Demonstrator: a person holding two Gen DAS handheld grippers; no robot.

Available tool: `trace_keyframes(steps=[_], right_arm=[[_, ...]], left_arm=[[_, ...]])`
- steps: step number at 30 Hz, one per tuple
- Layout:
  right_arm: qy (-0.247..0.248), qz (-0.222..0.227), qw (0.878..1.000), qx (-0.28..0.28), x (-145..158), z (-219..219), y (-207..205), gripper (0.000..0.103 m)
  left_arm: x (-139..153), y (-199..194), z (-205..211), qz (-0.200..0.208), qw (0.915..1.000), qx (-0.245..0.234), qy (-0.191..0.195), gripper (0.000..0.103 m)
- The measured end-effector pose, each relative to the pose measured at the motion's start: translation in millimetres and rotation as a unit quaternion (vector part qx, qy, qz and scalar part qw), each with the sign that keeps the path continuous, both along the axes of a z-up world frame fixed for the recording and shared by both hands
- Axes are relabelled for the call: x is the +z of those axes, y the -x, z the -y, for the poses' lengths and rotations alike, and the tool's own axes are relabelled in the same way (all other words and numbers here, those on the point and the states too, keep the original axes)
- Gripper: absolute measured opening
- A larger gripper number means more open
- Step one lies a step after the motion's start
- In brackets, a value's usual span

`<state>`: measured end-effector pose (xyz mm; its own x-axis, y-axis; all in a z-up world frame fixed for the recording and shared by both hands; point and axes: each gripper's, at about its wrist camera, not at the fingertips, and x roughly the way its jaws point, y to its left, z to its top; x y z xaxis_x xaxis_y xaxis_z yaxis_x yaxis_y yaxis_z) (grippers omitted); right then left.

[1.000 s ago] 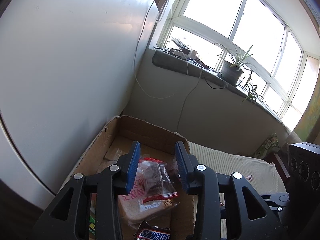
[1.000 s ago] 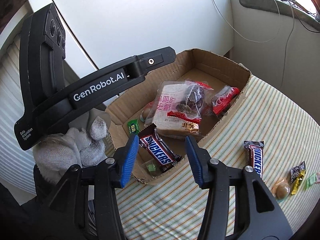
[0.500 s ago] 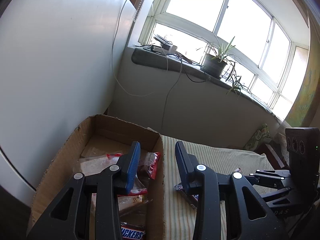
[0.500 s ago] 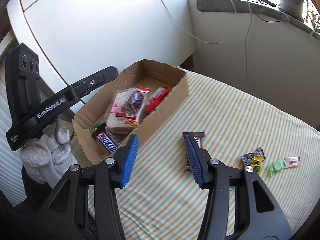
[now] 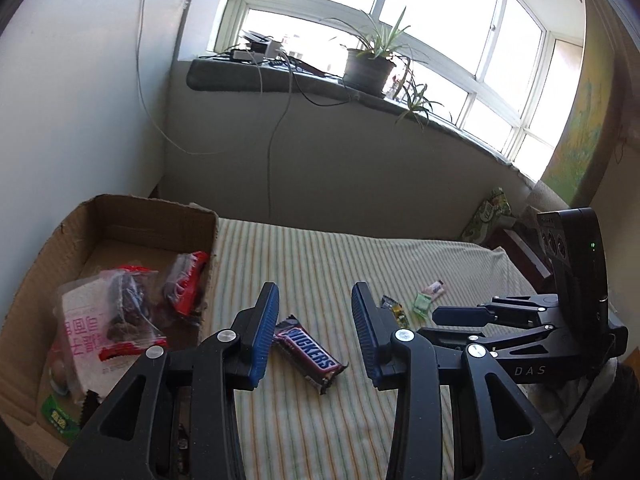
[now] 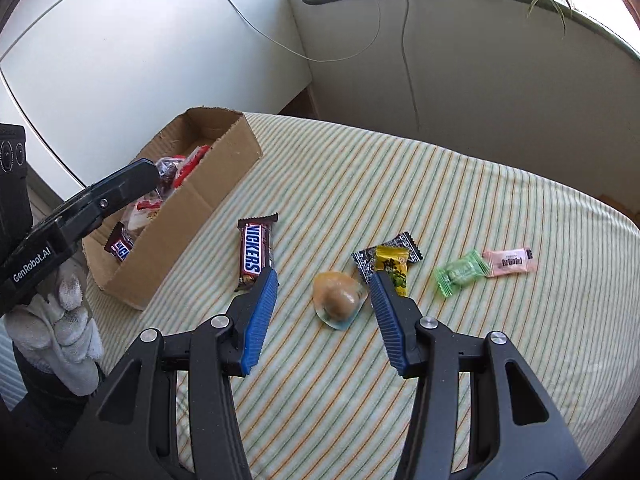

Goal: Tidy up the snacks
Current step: 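Move both tools back to the Snickers bar and egg candy on the bed, then grasp the Snickers bar with the left tool while the right tool grasps the egg candy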

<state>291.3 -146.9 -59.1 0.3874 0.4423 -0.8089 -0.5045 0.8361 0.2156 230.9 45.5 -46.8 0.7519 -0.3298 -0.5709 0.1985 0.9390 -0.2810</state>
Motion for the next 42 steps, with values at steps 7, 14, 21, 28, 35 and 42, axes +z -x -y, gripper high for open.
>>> trace_keyframes(steps=[7,14,21,28,35,42], right_arm=[[0.022,0.005,0.999,0.025,-16.2,-4.0,5.7,0.040],[0.059,0.016,0.997,0.056,-32.0,-16.0,9.1,0.029],[0.087,0.029,0.994,0.060,-46.2,-22.8,1.4,0.029],[0.089,0.030,0.994,0.064,-53.2,-24.3,-3.4,0.029],[0.101,0.043,0.992,0.070,-52.1,-27.8,0.2,0.028],[0.098,0.044,0.992,0.068,-50.2,-24.6,3.5,0.027]], left_arm=[[-21.2,-8.2,26.7,-0.038,0.9989,-0.016,-0.021,0.043],[-40.5,-14.3,36.7,-0.069,0.9965,-0.015,-0.045,0.050],[-55.2,-26.5,36.7,-0.093,0.9939,-0.005,-0.059,0.051],[-66.7,-36.9,39.2,-0.111,0.9909,-0.001,-0.076,0.052],[-75.5,-41.6,44.3,-0.119,0.9892,-0.004,-0.086,0.047],[-73.6,-38.3,52.4,-0.107,0.9893,-0.014,-0.098,0.027]])
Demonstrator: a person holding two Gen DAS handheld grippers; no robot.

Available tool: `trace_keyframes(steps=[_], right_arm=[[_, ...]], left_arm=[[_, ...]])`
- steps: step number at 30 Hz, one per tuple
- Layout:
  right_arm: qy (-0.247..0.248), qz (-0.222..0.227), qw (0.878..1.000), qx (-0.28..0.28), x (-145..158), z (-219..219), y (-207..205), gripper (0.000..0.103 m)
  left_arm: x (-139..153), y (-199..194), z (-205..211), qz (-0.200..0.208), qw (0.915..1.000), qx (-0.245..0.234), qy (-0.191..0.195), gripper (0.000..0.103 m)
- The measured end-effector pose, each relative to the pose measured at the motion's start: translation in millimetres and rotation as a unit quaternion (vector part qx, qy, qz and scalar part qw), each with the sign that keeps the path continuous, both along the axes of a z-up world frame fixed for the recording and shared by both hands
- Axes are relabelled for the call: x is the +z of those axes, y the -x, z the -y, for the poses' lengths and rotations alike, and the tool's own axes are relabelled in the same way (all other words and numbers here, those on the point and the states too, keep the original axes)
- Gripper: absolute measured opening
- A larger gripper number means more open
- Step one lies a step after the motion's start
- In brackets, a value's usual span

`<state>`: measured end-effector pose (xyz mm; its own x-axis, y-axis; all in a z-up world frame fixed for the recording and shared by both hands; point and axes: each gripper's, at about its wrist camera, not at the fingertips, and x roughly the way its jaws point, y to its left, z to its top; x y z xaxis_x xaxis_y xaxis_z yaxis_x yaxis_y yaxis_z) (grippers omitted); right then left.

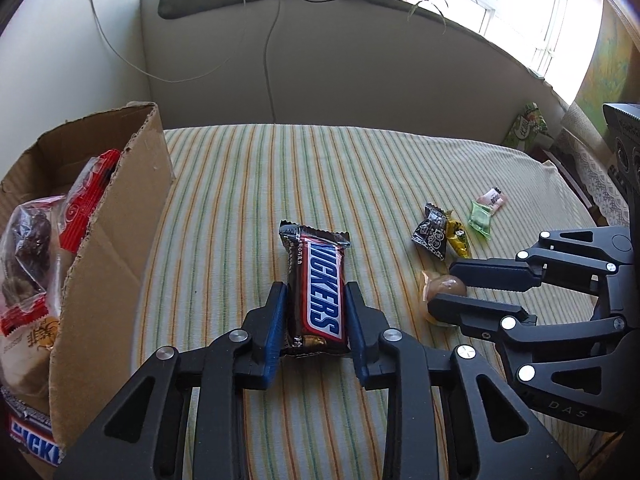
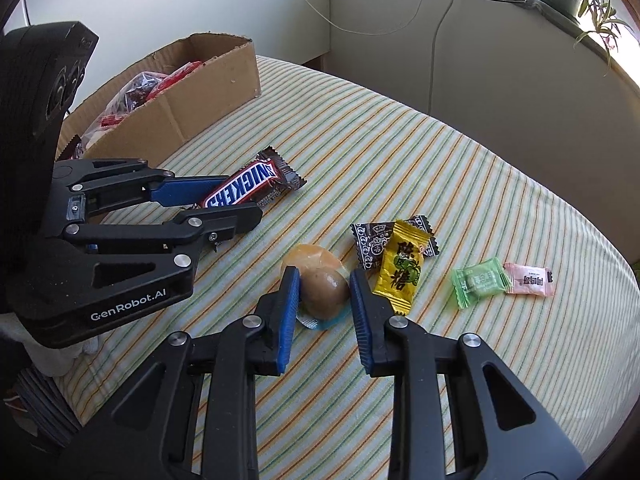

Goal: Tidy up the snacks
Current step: 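Grasp the Snickers bar with the left tool while the right tool grasps the egg candy, then carry the Snickers into the box with the left tool while the right tool carries the egg candy there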

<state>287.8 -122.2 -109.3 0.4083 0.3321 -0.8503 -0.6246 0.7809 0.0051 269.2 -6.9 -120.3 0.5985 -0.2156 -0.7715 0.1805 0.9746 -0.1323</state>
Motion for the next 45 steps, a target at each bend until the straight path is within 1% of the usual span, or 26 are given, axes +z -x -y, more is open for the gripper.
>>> trace_keyframes(steps=[4,13,18,24,28,33,45], right_arm=[[-0.003,0.000,1.000,-0.005,2.0,4.7,1.7,0.027],[-0.013,0.010,1.000,-0.013,16.9,7.8,4.4,0.026],[-0.021,0.020,0.999,-0.015,29.5,3.9,5.0,0.026],[-0.029,0.032,0.999,-0.014,46.9,-6.3,1.9,0.026],[-0.036,0.040,0.999,-0.009,58.1,-18.4,-1.3,0.026],[-0.045,0.050,0.998,0.002,69.4,-40.5,-6.4,0.026],[-0.059,0.063,0.995,0.047,89.7,-112.0,-16.6,0.026]], left_arm=[[3.3,1.3,-1.4,0.007,1.0000,-0.001,0.005,0.027],[28.0,16.4,-12.8,0.042,0.9990,-0.005,0.015,0.027],[40.9,25.3,-27.5,0.061,0.9977,0.006,0.029,0.027],[54.9,33.1,-40.7,0.092,0.9949,0.019,0.036,0.027],[62.9,35.8,-48.3,0.106,0.9931,0.028,0.040,0.027],[68.1,41.5,-68.2,0.120,0.9906,0.048,0.046,0.027],[70.4,62.4,-125.0,0.137,0.9825,0.110,0.060,0.027]])
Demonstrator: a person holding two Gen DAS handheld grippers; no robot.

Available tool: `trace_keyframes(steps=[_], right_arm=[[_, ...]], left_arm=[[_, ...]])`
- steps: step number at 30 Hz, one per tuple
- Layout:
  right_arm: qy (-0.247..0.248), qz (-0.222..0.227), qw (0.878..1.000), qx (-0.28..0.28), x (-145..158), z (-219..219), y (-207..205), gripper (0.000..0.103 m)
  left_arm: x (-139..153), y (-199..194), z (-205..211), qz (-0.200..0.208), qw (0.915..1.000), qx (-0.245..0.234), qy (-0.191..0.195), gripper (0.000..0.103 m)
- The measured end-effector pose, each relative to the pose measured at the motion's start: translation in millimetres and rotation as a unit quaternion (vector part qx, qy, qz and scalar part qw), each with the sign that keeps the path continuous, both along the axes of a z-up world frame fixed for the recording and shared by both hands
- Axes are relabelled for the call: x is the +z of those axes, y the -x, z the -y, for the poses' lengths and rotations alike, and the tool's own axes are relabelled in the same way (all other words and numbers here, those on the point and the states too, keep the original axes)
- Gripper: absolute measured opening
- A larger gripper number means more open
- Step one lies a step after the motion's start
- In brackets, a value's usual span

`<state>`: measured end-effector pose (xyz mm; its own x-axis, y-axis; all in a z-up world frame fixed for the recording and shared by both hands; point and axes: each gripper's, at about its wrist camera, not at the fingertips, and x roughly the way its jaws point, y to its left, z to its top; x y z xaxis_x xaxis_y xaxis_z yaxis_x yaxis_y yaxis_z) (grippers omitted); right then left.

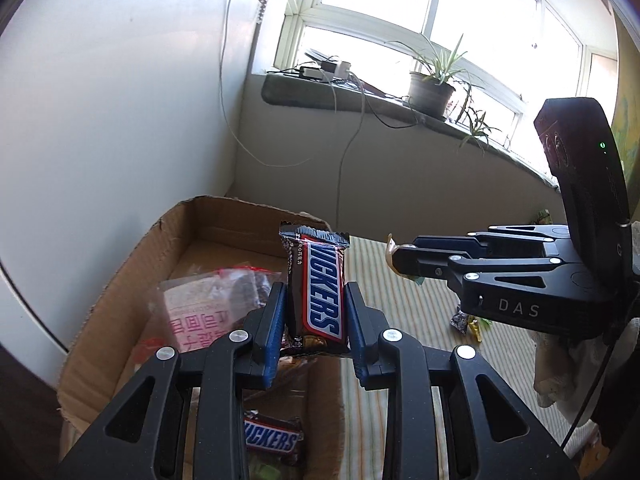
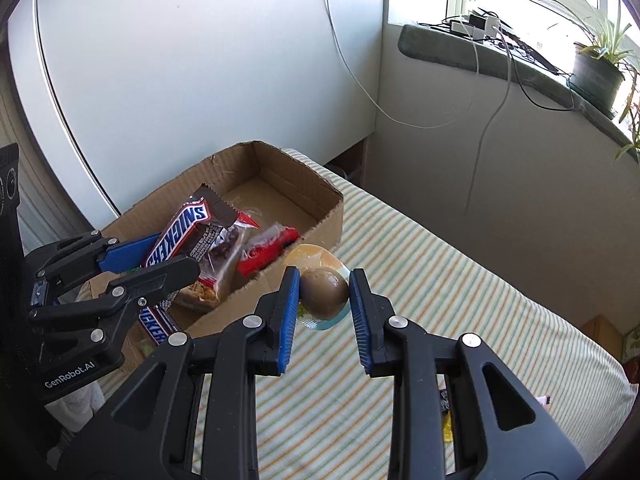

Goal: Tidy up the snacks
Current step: 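Carry the Snickers into the box with the left tool while the right tool carries the egg candy there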

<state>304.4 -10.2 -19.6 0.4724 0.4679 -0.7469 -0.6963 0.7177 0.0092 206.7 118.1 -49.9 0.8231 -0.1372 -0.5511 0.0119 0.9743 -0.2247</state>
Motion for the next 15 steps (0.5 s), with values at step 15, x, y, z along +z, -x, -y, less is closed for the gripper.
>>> trace_keyframes(steps=[15], right_arm=[[0.007,-0.007,0.999,0.033,-8.7,-80.4,-21.5,0.026]], left_arm=[[-13.2,18.6,-54.2,-0.004,0.9992,0.037,0.016,0.027]])
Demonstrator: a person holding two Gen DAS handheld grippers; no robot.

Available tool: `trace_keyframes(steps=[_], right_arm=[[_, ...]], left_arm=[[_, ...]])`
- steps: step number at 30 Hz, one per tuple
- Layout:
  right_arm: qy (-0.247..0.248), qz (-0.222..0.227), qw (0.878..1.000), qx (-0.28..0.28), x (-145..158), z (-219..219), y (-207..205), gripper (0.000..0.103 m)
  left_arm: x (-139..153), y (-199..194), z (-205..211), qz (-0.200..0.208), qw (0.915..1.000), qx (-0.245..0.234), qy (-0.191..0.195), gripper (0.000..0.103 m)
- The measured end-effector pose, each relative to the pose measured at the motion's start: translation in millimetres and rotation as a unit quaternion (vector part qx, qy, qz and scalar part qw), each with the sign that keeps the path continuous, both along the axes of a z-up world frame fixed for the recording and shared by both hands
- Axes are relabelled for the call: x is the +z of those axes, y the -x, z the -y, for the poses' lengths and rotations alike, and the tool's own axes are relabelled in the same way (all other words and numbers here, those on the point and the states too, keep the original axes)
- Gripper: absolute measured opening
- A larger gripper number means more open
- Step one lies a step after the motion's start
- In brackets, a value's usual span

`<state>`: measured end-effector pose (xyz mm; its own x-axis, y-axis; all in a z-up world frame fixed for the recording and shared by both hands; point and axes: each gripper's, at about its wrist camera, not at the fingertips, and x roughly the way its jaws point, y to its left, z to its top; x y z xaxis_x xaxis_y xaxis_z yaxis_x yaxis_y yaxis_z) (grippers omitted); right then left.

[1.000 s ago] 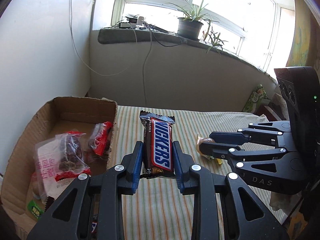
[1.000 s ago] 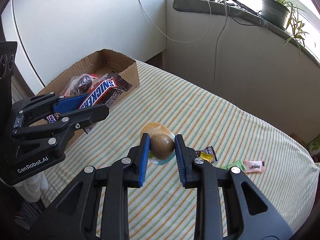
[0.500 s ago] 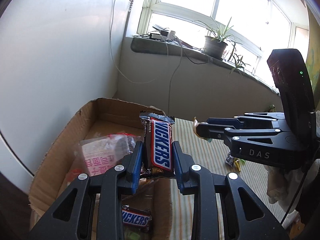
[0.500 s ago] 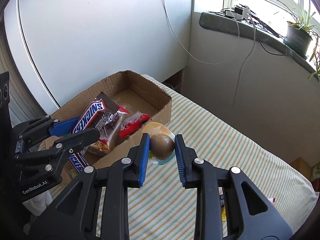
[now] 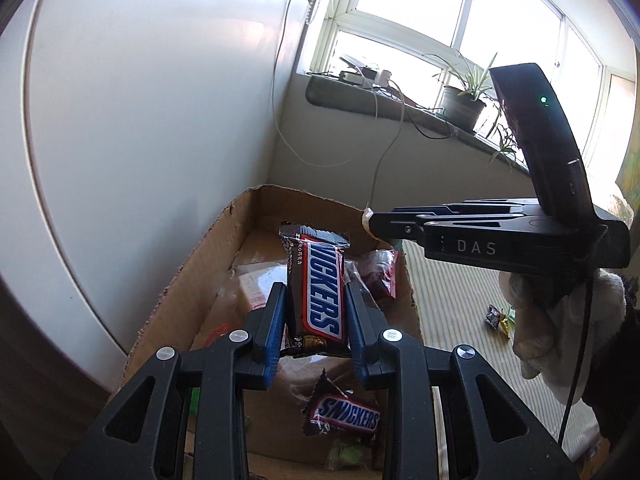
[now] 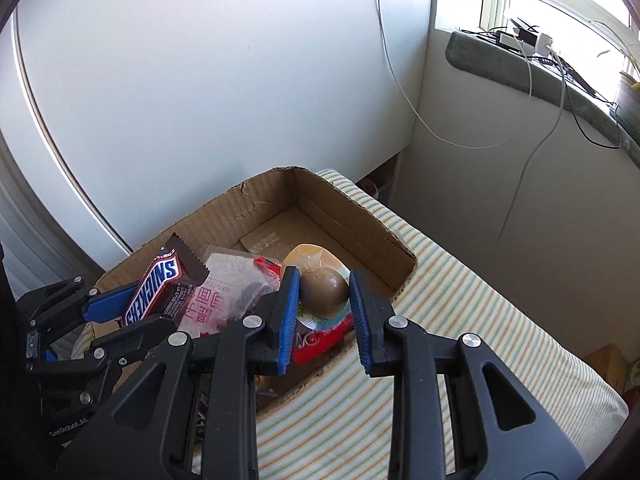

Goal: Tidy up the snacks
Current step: 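Carry the Snickers into the box with the left tool while the right tool carries the egg candy there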

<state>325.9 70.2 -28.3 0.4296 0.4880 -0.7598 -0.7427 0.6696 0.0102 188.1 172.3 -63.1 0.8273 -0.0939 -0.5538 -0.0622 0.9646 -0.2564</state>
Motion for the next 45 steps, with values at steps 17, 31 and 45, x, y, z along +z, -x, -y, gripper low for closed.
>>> trace_keyframes(steps=[17,31,45], right_arm=[[0.018,-0.018,1.000,0.010,-29.1,-40.5,-15.4,0.027],[0.014,-0.007,1.000,0.013,-24.7,-37.5,-10.8,0.065],[0.004,-0.001,1.000,0.004,-9.0,-19.6,-4.9,0.065]], left_arm=[[-8.0,-2.3,-12.2,-0.014,0.9999,0.010,0.001,0.028],[-4.4,0.3,-9.6,-0.008,0.9999,0.011,-0.006,0.052],[4.9,-4.0,5.5,0.000,0.9998,0.007,-0.018,0.066]])
